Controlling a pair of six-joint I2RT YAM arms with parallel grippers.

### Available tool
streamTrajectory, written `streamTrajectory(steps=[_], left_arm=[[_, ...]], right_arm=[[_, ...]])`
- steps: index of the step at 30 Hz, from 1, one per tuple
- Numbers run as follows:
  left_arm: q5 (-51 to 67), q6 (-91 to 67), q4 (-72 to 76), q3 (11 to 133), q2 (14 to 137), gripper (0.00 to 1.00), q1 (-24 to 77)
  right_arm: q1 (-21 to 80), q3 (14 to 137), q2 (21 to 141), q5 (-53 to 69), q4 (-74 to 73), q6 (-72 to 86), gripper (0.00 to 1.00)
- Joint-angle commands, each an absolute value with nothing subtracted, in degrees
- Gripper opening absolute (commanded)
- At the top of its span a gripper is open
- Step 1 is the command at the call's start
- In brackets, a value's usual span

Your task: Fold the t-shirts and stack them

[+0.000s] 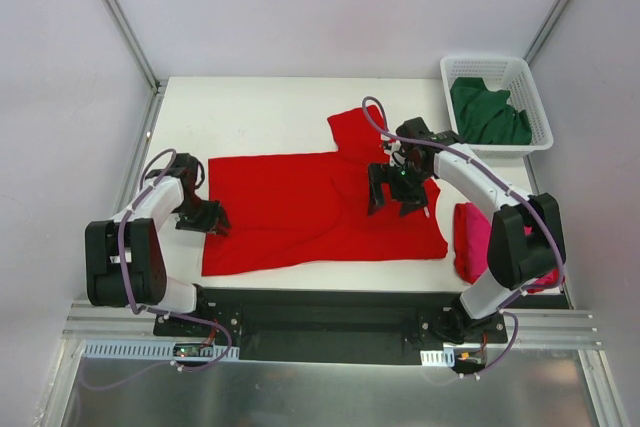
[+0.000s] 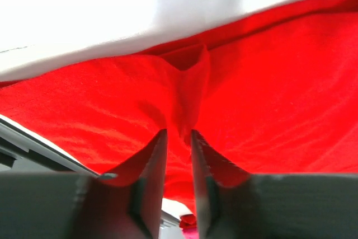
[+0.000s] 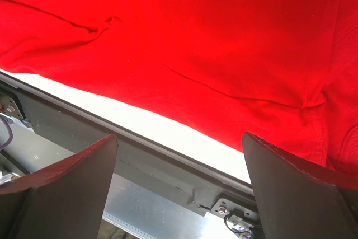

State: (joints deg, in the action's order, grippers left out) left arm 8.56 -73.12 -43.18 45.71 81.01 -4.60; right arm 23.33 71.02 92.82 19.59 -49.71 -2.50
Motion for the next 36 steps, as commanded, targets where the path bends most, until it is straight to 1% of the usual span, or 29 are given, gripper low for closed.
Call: streamTrajectory(steps=[1,3,5,8,9,10,11,13,14,15,17,18,19,27,36], left_arm=[[8.3,-72.1,-44.9,46.2,82.2,0.26,-5.4],[8.3,-71.6,-44.9,46.3,82.4,0.34,-5.5],[8.1,-71.3,-45.1,46.3,82.4,0.44,-5.6],[7.6,-71.0,-45.1,46.1,82.4,0.44,-5.8],[7.6,-70.8,-45.0,45.9,82.4,0.47,-6.0],[7.6,-70.9,-45.1,45.6,82.7,0.47,-6.1],[7.6,-70.8,-45.1,45.5,82.9,0.45,-6.2],[7.6,-70.2,-45.1,45.5,83.3,0.33,-6.2],[7.6,-70.2,-45.1,45.5,83.5,0.29,-6.3],[7.7,-70.1,-45.1,45.4,83.6,0.21,-6.4],[7.8,-70.0,-45.1,45.5,83.8,0.11,-6.4],[8.1,-70.0,-45.0,45.9,84.0,0.03,-6.4],[8.2,-69.7,-45.1,46.2,84.2,0.00,-6.7],[9.4,-69.5,-46.0,52.4,82.8,0.00,-7.6],[9.3,-67.1,-47.9,56.6,86.3,0.00,-10.7]], right_arm=[[22.9,72.7,92.8,20.4,-50.4,-3.4,0.96],[23.0,72.8,92.9,20.4,-50.4,-3.4,0.96],[23.0,72.8,93.1,20.4,-50.4,-3.3,0.96],[22.9,72.9,93.2,20.4,-50.4,-3.3,0.96],[23.0,72.9,93.2,20.4,-50.4,-3.3,0.96],[22.9,72.9,93.2,20.5,-50.4,-3.3,0.96],[22.9,72.9,93.2,20.4,-50.4,-3.3,0.96],[23.0,73.0,93.3,20.5,-50.5,-3.3,0.96],[23.0,73.1,93.3,20.5,-50.5,-3.3,0.96],[23.0,73.1,93.3,20.5,-50.4,-3.3,0.96],[22.9,73.3,93.3,20.5,-50.5,-3.3,0.96],[22.9,73.4,93.3,20.5,-50.7,-3.3,0.96],[22.9,73.4,93.3,20.4,-50.6,-3.3,0.96],[23.0,73.7,93.9,20.2,-51.1,-3.3,0.96],[22.9,75.4,94.9,20.3,-51.8,-3.6,0.96]])
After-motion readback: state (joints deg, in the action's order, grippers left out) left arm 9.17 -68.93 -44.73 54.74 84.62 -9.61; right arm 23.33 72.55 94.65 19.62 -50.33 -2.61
